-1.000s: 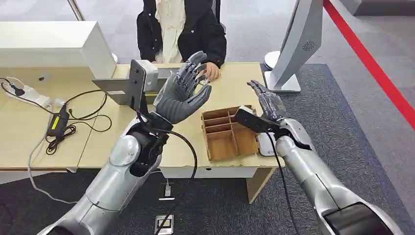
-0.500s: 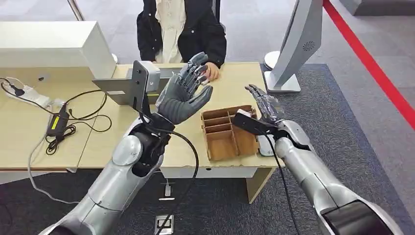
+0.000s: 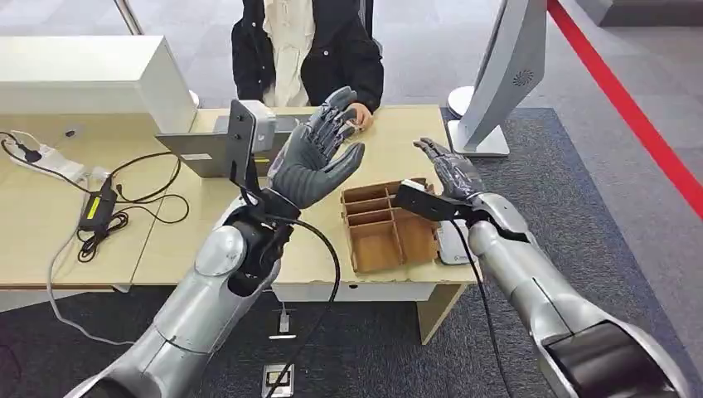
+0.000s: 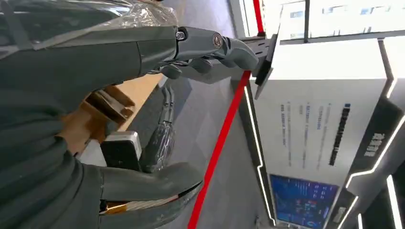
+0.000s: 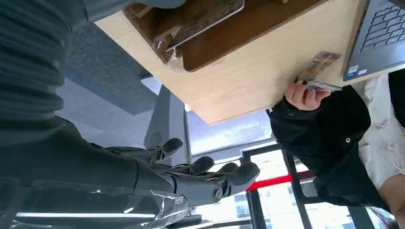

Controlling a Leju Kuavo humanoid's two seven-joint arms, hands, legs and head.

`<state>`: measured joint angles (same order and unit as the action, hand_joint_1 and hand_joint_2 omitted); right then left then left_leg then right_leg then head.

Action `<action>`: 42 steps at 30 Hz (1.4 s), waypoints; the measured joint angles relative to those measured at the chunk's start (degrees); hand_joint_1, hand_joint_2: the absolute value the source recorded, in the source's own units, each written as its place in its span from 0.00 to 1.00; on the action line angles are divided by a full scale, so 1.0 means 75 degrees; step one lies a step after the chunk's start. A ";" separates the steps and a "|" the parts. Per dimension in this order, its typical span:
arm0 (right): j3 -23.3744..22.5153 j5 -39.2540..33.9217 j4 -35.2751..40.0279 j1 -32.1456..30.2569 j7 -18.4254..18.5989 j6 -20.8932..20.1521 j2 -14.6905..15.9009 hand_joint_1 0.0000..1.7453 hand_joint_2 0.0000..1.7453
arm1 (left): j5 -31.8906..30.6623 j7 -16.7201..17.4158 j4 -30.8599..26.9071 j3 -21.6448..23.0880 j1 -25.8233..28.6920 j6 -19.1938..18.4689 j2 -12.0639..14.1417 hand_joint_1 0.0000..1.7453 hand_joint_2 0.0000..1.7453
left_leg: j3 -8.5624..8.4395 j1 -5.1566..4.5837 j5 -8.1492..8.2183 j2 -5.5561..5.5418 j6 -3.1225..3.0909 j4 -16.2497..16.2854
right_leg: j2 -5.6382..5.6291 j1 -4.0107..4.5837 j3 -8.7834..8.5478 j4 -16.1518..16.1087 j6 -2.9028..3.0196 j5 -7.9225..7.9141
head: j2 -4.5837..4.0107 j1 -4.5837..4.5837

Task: Pass the card to the sensor for recognition and then transmit it.

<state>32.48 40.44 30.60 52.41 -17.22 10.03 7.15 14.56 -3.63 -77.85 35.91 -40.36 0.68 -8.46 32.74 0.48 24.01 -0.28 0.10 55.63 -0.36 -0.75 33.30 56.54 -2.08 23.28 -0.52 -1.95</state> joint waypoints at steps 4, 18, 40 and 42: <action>0.0023 0.0029 -0.0164 0.0023 0.0000 0.0015 -0.0061 0.00 1.00 | 0.0000 -0.0003 0.0000 -0.0003 -0.0009 0.0000 -0.0003 0.00 1.00 | 0.0000 0.0000 0.0000 0.0000 0.0000 0.0000 | 0.0000 0.0000 0.0000 0.0000 0.0000 0.0000 | 0.0000 0.0000; 0.0064 0.0163 -0.0577 0.0037 -0.0003 0.0070 -0.0096 0.00 1.00 | 0.0000 0.0000 0.0000 -0.0006 -0.0008 0.0026 0.0000 0.00 1.00 | 0.0000 0.0000 0.0000 -0.0001 0.0000 0.0000 | 0.0000 0.0000 -0.0001 0.0000 0.0000 0.0000 | 0.0000 0.0000; 0.0082 0.0154 -0.0685 0.0041 -0.0003 0.0053 -0.0140 1.00 1.00 | -0.0012 0.0006 -0.0006 -0.0006 0.0010 0.0053 0.0020 0.00 1.00 | 0.0000 0.0000 0.0000 -0.0001 0.0000 0.0000 | 0.0000 0.0000 -0.0001 0.0000 0.0000 0.0000 | 0.0000 0.0000; 0.0082 0.0157 -0.0685 0.0040 -0.0003 0.0012 -0.0140 1.00 1.00 | -0.0012 0.0006 -0.0006 -0.0006 0.0012 0.0061 0.0020 0.00 1.00 | 0.0000 0.0000 0.0000 -0.0001 0.0000 0.0000 | 0.0000 0.0000 -0.0001 0.0000 0.0000 0.0000 | 0.0000 0.0000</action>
<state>33.09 41.62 25.46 52.72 -17.25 10.12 6.10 14.47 -3.58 -77.90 35.87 -40.27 1.14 -8.31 32.74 0.48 24.01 -0.28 0.10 55.62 -0.36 -0.75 33.29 56.54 -2.09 23.28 -0.52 -1.95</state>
